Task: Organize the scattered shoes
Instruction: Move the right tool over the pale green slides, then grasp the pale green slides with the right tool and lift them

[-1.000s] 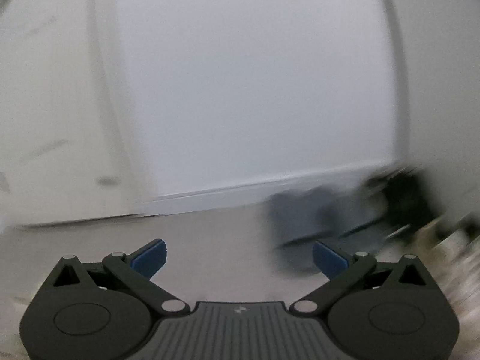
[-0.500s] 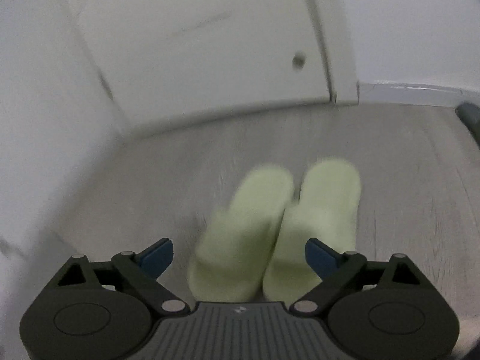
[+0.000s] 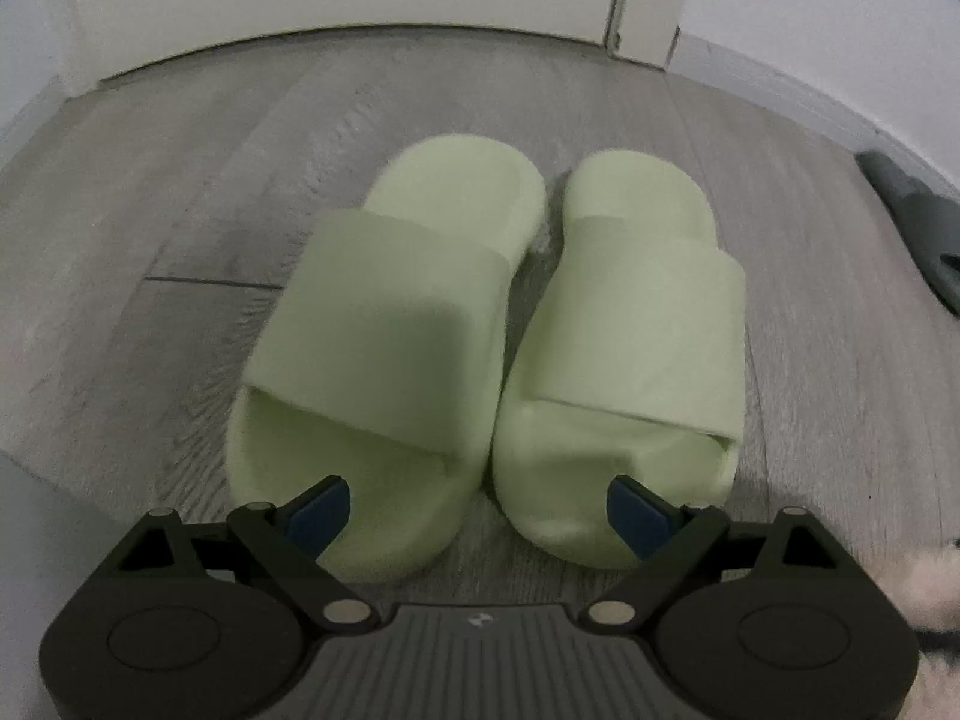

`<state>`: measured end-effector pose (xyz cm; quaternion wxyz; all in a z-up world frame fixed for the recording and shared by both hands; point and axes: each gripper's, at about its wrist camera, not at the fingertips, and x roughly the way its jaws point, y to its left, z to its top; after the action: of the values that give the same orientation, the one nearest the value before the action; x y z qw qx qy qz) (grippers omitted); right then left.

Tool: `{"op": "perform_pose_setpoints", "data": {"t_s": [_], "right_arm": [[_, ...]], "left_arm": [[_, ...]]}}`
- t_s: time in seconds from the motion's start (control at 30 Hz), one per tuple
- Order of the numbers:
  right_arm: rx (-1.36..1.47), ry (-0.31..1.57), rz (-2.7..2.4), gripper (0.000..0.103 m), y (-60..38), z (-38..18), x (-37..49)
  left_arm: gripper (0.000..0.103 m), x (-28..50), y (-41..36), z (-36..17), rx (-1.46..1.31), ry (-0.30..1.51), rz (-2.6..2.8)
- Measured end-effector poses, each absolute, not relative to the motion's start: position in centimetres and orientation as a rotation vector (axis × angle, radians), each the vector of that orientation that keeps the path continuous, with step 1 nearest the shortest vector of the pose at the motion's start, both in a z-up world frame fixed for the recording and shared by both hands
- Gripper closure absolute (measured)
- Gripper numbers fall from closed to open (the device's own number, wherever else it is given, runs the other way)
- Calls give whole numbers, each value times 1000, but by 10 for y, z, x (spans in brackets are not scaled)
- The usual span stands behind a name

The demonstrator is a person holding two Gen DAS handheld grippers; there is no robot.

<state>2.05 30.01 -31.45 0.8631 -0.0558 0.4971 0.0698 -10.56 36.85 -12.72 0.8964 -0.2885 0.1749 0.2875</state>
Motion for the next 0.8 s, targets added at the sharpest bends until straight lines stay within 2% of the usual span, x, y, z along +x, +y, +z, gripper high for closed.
{"op": "perform_pose_setpoints", "data": {"t_s": [0.8], "right_arm": [[5,1199,169,12,231,-300,118]], "left_arm": [[8,-102,373,-138,-630,351,574]]}}
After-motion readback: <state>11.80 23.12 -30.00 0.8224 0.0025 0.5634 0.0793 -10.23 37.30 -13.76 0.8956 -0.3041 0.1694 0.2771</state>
